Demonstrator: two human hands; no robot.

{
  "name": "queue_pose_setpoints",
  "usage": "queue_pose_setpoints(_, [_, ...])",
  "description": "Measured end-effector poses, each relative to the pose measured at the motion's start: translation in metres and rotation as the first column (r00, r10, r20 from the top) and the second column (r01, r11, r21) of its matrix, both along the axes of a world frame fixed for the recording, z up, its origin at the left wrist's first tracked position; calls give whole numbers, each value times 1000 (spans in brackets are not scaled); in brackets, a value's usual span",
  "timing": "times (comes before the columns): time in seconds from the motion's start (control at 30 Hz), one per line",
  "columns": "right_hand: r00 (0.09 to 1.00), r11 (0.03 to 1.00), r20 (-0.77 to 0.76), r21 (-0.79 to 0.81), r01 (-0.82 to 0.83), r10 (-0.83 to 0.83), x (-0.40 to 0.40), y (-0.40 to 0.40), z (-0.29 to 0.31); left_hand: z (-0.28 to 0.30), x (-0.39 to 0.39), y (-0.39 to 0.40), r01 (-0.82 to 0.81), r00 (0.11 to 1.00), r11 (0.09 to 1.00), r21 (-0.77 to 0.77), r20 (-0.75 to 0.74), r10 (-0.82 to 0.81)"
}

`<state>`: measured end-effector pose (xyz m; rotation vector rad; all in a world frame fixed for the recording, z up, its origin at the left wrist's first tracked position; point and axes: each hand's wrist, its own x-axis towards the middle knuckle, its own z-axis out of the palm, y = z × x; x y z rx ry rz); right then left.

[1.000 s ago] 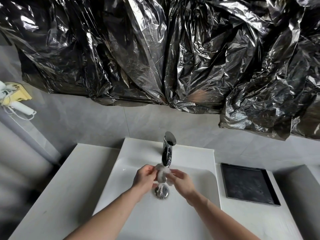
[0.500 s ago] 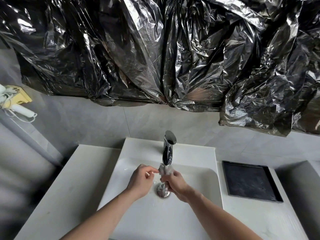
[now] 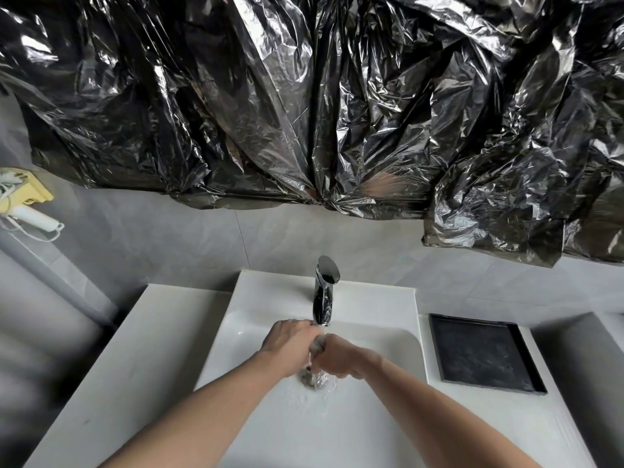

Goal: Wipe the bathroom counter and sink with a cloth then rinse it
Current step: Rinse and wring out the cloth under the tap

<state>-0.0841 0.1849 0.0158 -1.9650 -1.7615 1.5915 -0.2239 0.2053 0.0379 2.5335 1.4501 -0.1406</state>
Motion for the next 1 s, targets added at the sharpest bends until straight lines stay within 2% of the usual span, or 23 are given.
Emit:
queue_pose_setpoints(0.07, [974, 975, 201, 173, -139, 103, 0, -1, 0, -1, 7, 9, -8, 998, 999, 39, -69, 11])
queue_pose_setpoints(0.13, [949, 947, 298, 265, -182, 99, -1, -3, -5, -7, 8, 12, -58, 996, 998, 38, -67, 61])
queue_pose_setpoints(0.27, [908, 929, 418, 329, -171, 19, -9, -10, -15, -22, 6, 11, -288, 953, 946, -149, 57, 299])
queue_pose_setpoints(0.33, [907, 905, 420, 387, -174, -5, -8, -13, -23, -25, 9, 11, -366, 917, 897, -248, 68, 393])
queue_pose_setpoints(0.4, [945, 904, 324, 415, -99, -46, -5, -13, -32, -25, 11, 11, -425, 879, 848, -318, 77, 470])
queue_pose_setpoints(0.47, [977, 921, 177, 387, 46, -123, 4, -12, -38, -25, 12, 11, -458, 847, 819, -345, 112, 520])
queue_pose_setpoints(0.6, [959, 940, -122, 200, 278, -257, 25, -13, -31, -31, 3, 1, -429, 762, 810, -399, 321, 562])
queue_pose_setpoints(0.63, [942, 943, -194, 138, 302, -273, 28, -13, -26, -32, -2, -3, -376, 771, 832, -407, 361, 525])
queue_pose_setpoints(0.7, [890, 948, -337, -33, 315, -307, 31, -15, -20, -35, -11, -12, -230, 844, 909, -346, 395, 364])
queue_pose_setpoints(0.8, [820, 933, -451, -241, 269, -353, 29, -14, -15, -34, -15, -21, -43, 939, 972, -232, 322, 119])
queue_pose_setpoints(0.9, [885, 966, -398, -190, 177, -240, 20, -14, -3, -31, -15, -15, -64, 983, 987, -147, 163, 88])
queue_pose_setpoints(1.0, [948, 997, -317, 66, 49, -26, 13, -16, 11, -24, -13, -4, -98, 994, 993, -72, 32, 101])
